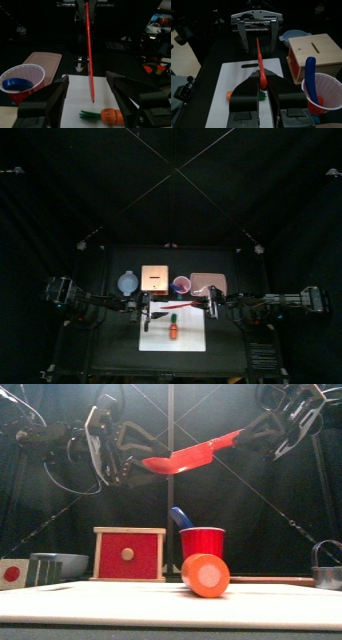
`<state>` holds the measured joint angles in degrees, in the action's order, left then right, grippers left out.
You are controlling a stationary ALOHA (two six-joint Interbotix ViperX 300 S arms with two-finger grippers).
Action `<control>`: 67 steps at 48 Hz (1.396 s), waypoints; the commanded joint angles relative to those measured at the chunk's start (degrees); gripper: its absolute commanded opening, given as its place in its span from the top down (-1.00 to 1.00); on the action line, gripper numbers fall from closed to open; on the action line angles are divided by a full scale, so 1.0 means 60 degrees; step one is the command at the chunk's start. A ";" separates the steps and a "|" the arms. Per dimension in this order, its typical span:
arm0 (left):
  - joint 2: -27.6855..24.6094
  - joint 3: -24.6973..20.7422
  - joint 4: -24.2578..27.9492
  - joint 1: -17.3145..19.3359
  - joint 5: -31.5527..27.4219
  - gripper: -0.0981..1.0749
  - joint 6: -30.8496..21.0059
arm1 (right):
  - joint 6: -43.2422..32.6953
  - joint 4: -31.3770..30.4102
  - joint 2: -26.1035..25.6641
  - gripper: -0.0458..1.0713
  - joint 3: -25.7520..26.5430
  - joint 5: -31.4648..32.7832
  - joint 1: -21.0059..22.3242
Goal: Grab knife with other arm
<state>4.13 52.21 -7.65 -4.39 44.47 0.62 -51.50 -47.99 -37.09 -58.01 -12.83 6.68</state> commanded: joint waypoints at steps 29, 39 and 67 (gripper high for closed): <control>0.0088 -0.0132 0.0146 0.0015 -0.0439 0.04 0.0015 | -0.0029 0.0234 -0.0073 0.11 -0.0015 -0.0117 0.0088; 0.0146 0.0059 0.0176 0.0029 -0.0542 0.20 0.0015 | -0.0044 0.0396 0.0088 0.11 -0.0396 -0.0103 -0.0029; -0.1362 0.0161 0.0645 -0.0498 -0.1172 0.24 -0.0015 | -0.0059 0.1860 0.2065 0.51 -0.0894 -0.0029 -0.1846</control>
<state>-3.25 53.26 -4.04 -6.86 38.32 0.44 -51.77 -38.06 -25.84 -63.63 -12.92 -2.64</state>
